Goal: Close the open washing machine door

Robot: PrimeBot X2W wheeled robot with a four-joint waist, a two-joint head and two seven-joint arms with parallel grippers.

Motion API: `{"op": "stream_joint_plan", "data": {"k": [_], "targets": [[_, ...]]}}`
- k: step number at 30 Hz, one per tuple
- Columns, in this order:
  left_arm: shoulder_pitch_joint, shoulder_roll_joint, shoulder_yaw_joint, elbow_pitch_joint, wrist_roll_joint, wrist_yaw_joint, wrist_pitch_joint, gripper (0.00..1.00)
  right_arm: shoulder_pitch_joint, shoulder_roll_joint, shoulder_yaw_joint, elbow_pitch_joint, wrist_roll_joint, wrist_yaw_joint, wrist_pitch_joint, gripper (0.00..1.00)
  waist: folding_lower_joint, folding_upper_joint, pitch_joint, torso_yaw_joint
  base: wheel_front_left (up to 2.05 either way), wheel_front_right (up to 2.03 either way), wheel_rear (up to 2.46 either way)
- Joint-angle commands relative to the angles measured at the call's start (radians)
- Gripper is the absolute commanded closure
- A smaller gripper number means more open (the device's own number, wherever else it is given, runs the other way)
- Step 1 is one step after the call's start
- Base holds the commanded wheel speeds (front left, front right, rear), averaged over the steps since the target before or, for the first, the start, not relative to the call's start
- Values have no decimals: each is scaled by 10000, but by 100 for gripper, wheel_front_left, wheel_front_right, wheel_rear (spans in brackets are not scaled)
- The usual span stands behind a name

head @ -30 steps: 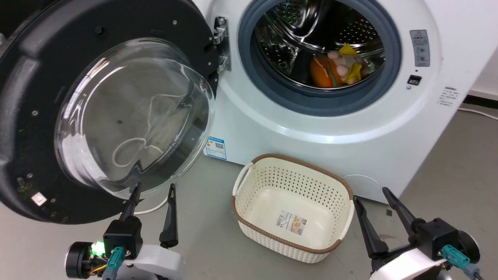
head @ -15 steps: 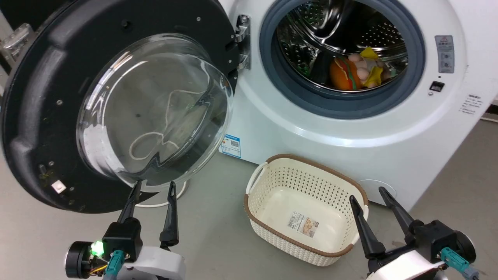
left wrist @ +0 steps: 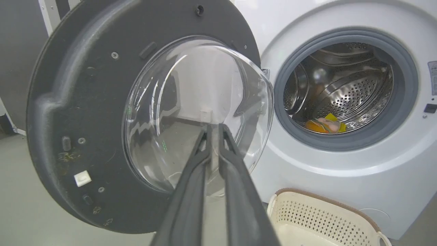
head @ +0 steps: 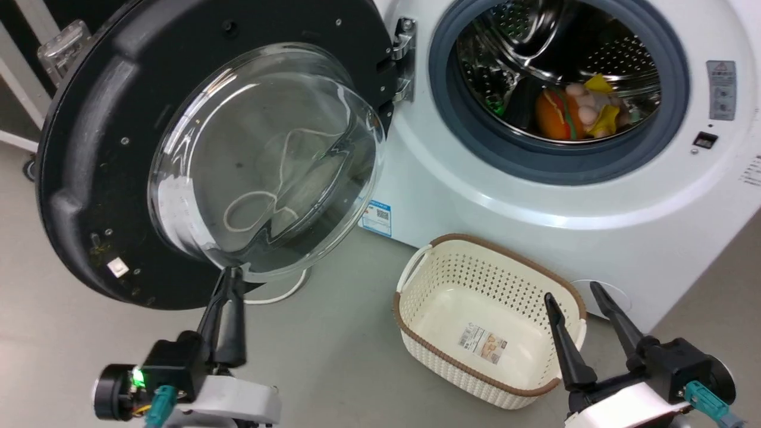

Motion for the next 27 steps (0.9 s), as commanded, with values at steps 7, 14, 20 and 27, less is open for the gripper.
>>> {"op": "stream_joint_plan", "data": {"k": [7, 14, 20, 27], "targets": [[-488, 107, 845, -888, -928, -519, -218, 100, 195, 32, -143, -195, -11, 6, -211, 0, 0, 0, 307, 348, 0, 0, 0], [-2141, 834, 2399, -910, -3386, -929, 150, 100, 142, 34, -213, -378, -134, 6, -358, 0, 0, 0, 760, 367, 0, 0, 0], [-3957, 1944, 4187, 216, -5513, -527, 1269, 100, -23, -18, -61, -467, -128, 6, -483, 0, 0, 0, 1181, 161, 0, 0, 0], [-5747, 3063, 5430, 2873, -7651, 202, 3041, 100, -184, -146, 34, -508, 9, 7, -629, 0, 0, 0, 1546, -66, 0, 0, 0]]}}
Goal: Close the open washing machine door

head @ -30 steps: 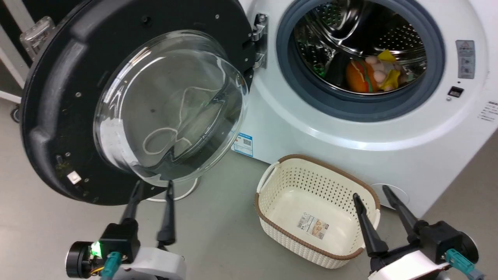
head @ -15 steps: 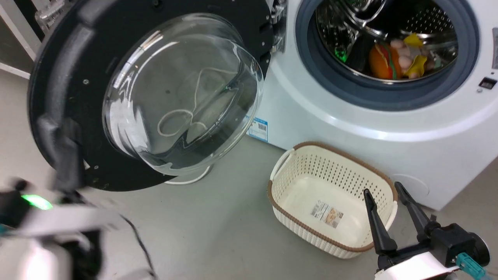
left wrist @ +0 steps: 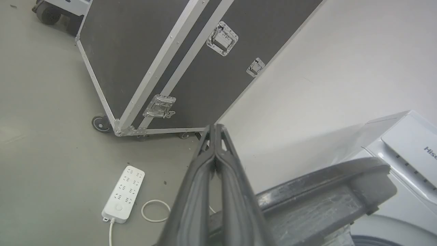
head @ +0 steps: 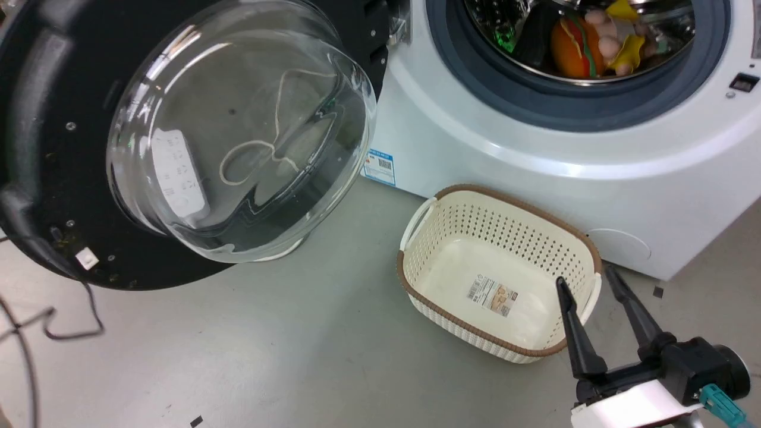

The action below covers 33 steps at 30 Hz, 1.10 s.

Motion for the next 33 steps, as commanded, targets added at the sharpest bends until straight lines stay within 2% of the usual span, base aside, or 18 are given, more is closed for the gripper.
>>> {"op": "stream_joint_plan", "data": {"k": [1, 6, 8, 13, 19, 23, 26, 31, 33], "targets": [[-383, 176, 213, 375, -417, 122, 295, 100, -148, -60, 13, -84, 90, 7, -115, 0, -2, 0, 103, -53, 0, 0, 0], [-1352, 437, 661, 2001, -1898, 700, 1865, 100, -204, -93, 79, -117, 110, 7, -220, 0, -2, 0, 287, -60, 0, 0, 0], [-1579, 570, 648, 2440, -2354, 802, 2642, 100, -233, -96, 118, -133, 111, 7, -261, 0, -2, 0, 368, -55, 0, 0, 0], [-1860, 751, 554, 2888, -3435, 691, 4499, 100, -289, -137, 102, -178, 154, 8, -365, 0, -2, 0, 552, 24, 0, 0, 0], [-1554, 659, 600, 2472, -4638, 454, 6347, 100, -337, -122, 34, -115, 223, 8, -463, 0, -2, 0, 479, 101, 0, 0, 0], [-935, 147, 415, 1595, -5308, 312, 7528, 100, -309, -55, -77, -29, 258, 8, -463, 0, -2, 0, 196, 97, 0, 0, 0], [-324, -284, 224, 837, -5713, 367, 8312, 100, -257, 2, -222, 52, 277, 8, -463, 0, -2, 0, -70, 110, 0, 0, 0], [844, -1115, -333, -530, -6027, 419, 9215, 100, -172, 81, -431, 162, 302, 8, -463, 0, -2, 0, -568, 59, 0, 0, 0], [1345, -1611, -640, -1162, -6151, 461, 9479, 100, -103, 102, -518, 189, 300, 8, -463, 0, -2, 0, -746, 22, 0, 0, 0]]}}
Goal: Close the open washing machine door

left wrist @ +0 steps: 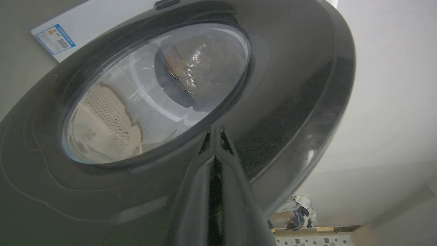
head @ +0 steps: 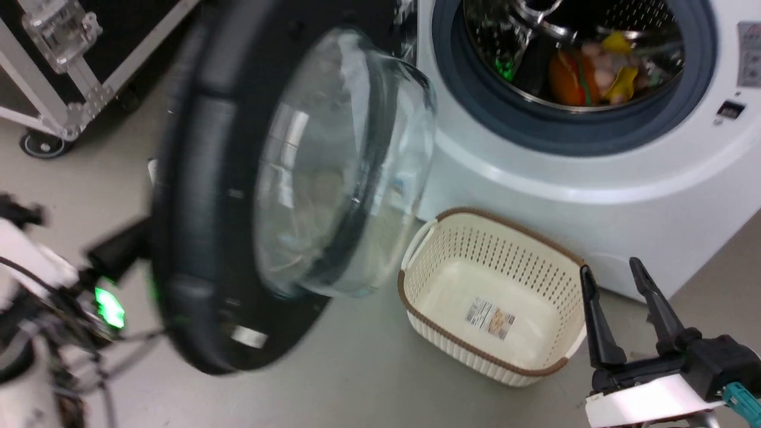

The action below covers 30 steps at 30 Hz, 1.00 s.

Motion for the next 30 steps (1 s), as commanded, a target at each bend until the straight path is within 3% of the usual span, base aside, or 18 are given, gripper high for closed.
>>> {"op": "stream_joint_plan", "data": {"k": [1, 5, 10, 15, 21, 25, 26, 29, 30], "targets": [[436, -466, -249, -475, -195, 49, 220, 100, 104, 51, -116, 22, 26, 8, -44, 0, 1, 0, -237, -74, 0, 0, 0], [1341, -1262, -953, -1495, -403, 162, 457, 100, 133, 67, -400, 70, -2, 8, -44, 0, 1, 0, -396, -248, 0, 0, 0], [2435, -1604, -2223, -2207, -1085, 213, -61, 100, 85, 71, -821, 95, 98, 8, -44, 0, 1, 0, -351, -699, 0, 0, 0], [3109, -1619, -4273, -2215, -2618, -109, -1972, 100, -59, 72, -1045, 101, 10, 8, -44, 0, 1, 0, -12, -1479, 0, 0, 0], [2906, -1621, -6440, -1648, -3363, -887, -4150, 100, -286, 73, -1126, 66, -41, 8, -44, 0, 1, 0, 612, -2718, 0, 0, 0], [2410, -1622, -7234, -1071, -3479, -1140, -5245, 100, -448, 73, -1150, 46, 17, 8, -44, 0, 1, 0, 972, -3425, 0, 0, 0], [1911, -1622, -7599, -572, -3548, -1235, -6099, 100, -549, 73, -1154, 38, 82, 8, -44, 0, 1, 0, 1224, -3890, 0, 0, 0], [1319, -1622, -7926, -105, -3804, -1372, -6881, 100, -641, 73, -1138, 31, 164, 8, -44, 0, 1, 0, 1481, -4347, 0, 0, 0], [682, -1622, -8166, 386, -3993, -1487, -7660, 100, -717, 73, -1109, 37, 250, 8, -44, 0, 1, 0, 1703, -4796, 0, 0, 0]]}}
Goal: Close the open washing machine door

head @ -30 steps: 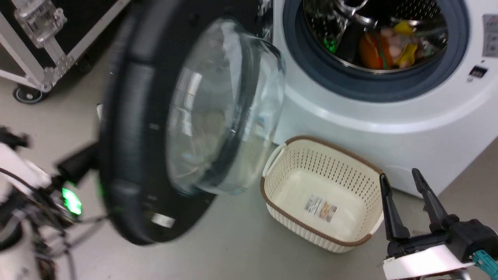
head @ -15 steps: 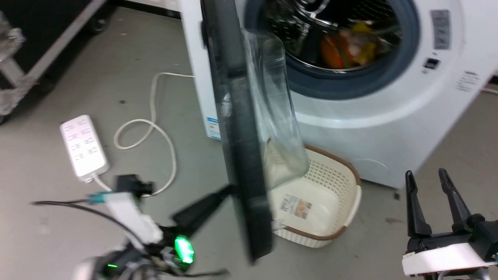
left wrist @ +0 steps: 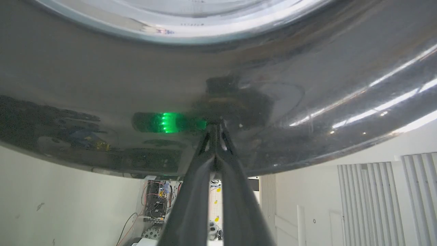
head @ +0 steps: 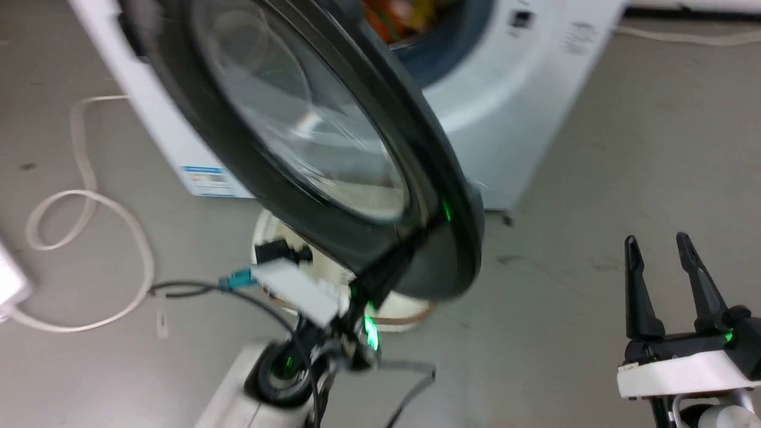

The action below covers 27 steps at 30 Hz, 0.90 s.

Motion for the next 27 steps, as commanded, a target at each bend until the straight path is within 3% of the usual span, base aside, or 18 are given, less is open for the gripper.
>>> {"op": "stream_joint_plan", "data": {"k": [1, 5, 13, 20, 27], "targets": [[-390, -4, -99, 177, -97, -139, -308, 100, -158, 2, 25, -26, 68, 8, -44, 0, -2, -1, 736, -1002, 0, 0, 0], [-2083, -4, -524, 1435, -551, -386, -2138, 100, -321, 2, 40, 45, 330, 8, -44, 0, -2, -1, 1179, -1955, 0, 0, 0], [-4275, -4, -684, 3559, -1566, -577, -4254, 100, -490, 3, 227, 178, 590, 8, -44, 0, -2, -1, 1455, -2687, 0, 0, 0], [-5334, -4, -1057, 4507, -2158, -720, -4725, 100, -598, 3, 263, 179, 706, 8, -44, 0, -2, -1, 1402, -2660, 0, 0, 0], [-4405, -2, -974, 3616, -1587, -728, -4679, 100, -444, 3, 101, 62, 575, 8, -44, 0, -2, -1, 737, -1982, 0, 0, 0]]}}
